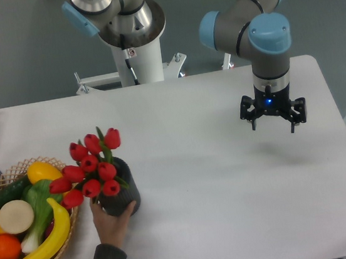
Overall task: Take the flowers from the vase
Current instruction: 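Move the open gripper toward the red tulips in the black vase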
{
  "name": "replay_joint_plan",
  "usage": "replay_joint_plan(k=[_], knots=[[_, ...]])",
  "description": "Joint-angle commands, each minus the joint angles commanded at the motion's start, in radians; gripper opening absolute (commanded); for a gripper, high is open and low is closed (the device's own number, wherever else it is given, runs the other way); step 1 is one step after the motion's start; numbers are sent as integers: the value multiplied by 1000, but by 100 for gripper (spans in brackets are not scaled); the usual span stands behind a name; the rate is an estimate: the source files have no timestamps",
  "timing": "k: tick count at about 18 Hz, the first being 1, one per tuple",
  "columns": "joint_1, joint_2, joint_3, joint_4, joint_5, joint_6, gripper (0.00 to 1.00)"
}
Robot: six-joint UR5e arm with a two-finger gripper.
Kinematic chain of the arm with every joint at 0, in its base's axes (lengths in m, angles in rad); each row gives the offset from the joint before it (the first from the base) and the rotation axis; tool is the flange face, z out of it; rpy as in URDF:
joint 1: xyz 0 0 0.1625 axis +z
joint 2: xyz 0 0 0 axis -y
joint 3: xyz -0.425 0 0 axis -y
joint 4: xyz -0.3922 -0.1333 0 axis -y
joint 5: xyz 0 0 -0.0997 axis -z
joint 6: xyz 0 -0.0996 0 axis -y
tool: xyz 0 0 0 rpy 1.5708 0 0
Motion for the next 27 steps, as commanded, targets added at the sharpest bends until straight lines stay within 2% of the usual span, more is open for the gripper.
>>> replay_joint_plan(k=[5, 7, 8, 11, 17, 19, 21, 23, 25, 27], knots=[[0, 2, -2, 3, -8, -5, 100], [-12, -5, -2, 18, -49, -3, 100], [-17, -6, -8, 24, -98, -8, 100], [-60, 41, -34, 28, -311, -8, 100], [-121, 25, -34, 28, -719, 26, 100], [-143, 34, -47, 25, -787, 31, 100], [-143, 72, -81, 28, -820, 41, 100], [-137, 106, -100, 23, -918, 41, 100], [-135, 136, -149, 23, -1023, 44, 100], [-140, 178, -208, 23, -1038, 66, 100]])
